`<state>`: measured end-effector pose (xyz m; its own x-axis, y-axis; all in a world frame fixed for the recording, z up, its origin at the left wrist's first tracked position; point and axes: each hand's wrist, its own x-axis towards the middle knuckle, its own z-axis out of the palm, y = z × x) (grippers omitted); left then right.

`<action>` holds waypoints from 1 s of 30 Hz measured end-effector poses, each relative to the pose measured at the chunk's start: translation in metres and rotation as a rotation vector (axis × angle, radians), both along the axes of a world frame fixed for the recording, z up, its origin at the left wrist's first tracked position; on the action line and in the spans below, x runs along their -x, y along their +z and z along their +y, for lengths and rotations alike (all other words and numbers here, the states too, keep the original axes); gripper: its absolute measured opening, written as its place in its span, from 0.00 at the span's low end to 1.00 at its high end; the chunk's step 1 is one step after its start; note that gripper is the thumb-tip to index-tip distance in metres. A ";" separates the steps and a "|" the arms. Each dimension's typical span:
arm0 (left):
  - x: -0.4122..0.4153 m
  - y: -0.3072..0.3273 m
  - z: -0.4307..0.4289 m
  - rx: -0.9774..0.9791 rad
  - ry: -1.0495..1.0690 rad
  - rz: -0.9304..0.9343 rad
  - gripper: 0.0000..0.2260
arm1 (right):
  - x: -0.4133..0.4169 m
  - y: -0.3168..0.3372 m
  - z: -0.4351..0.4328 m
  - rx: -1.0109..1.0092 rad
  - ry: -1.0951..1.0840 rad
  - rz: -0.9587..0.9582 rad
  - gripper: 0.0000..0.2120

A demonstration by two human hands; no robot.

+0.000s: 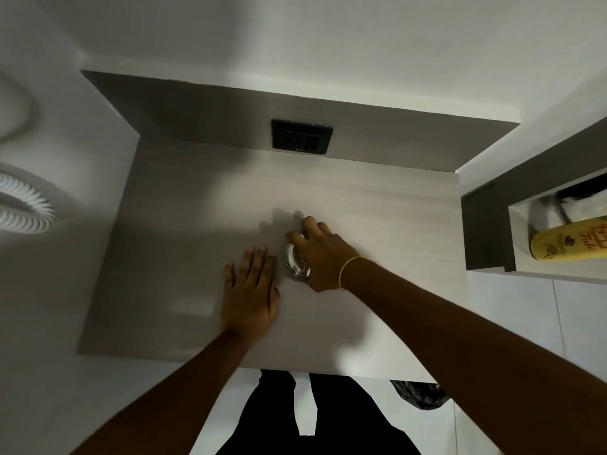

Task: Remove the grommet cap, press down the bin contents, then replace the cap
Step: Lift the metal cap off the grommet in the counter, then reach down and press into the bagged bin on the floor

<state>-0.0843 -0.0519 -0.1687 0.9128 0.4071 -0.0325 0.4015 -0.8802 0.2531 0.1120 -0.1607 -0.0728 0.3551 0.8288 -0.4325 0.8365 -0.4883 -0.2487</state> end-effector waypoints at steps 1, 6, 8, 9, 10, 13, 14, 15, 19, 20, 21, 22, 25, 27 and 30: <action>0.000 -0.001 0.000 -0.001 0.000 -0.003 0.29 | -0.001 -0.001 0.001 -0.001 0.011 0.000 0.48; 0.001 -0.002 0.000 0.006 -0.002 -0.015 0.29 | -0.002 0.000 0.006 0.013 0.069 -0.016 0.49; 0.001 -0.001 0.000 0.008 -0.001 -0.022 0.29 | -0.002 0.001 0.006 0.011 0.076 -0.010 0.49; 0.001 -0.001 0.000 0.008 0.002 -0.024 0.29 | -0.001 0.003 0.006 0.004 0.071 0.002 0.49; 0.001 -0.001 0.000 0.007 0.004 -0.022 0.29 | -0.001 0.003 0.004 -0.010 0.061 0.023 0.49; 0.000 -0.001 0.000 0.007 0.005 -0.013 0.28 | -0.002 0.009 -0.007 -0.112 -0.033 0.097 0.50; 0.000 -0.002 0.000 0.014 0.003 -0.023 0.28 | -0.003 0.011 -0.014 -0.160 -0.094 0.123 0.49; 0.001 -0.002 -0.001 0.019 -0.002 -0.031 0.28 | -0.004 0.013 -0.023 -0.204 -0.168 0.145 0.48; 0.000 0.002 0.001 -0.002 -0.017 -0.030 0.28 | -0.022 0.010 -0.069 -0.287 -0.367 0.097 0.47; 0.002 0.002 0.000 -0.008 -0.017 -0.025 0.28 | -0.025 0.005 -0.081 -0.264 -0.406 0.072 0.47; 0.001 0.002 0.001 -0.022 -0.017 -0.024 0.28 | -0.029 0.000 -0.088 -0.233 -0.446 0.053 0.47; 0.002 0.001 0.001 -0.030 -0.016 -0.027 0.28 | -0.030 -0.004 -0.095 -0.202 -0.488 0.051 0.47; 0.001 -0.001 0.002 -0.033 -0.019 -0.052 0.28 | -0.029 -0.014 -0.102 -0.187 -0.545 0.067 0.49; 0.001 -0.001 0.001 -0.042 -0.019 -0.056 0.28 | -0.029 -0.017 -0.104 -0.177 -0.545 0.065 0.50; 0.000 0.002 0.001 -0.047 -0.021 -0.044 0.28 | -0.031 -0.022 -0.107 -0.144 -0.510 0.042 0.51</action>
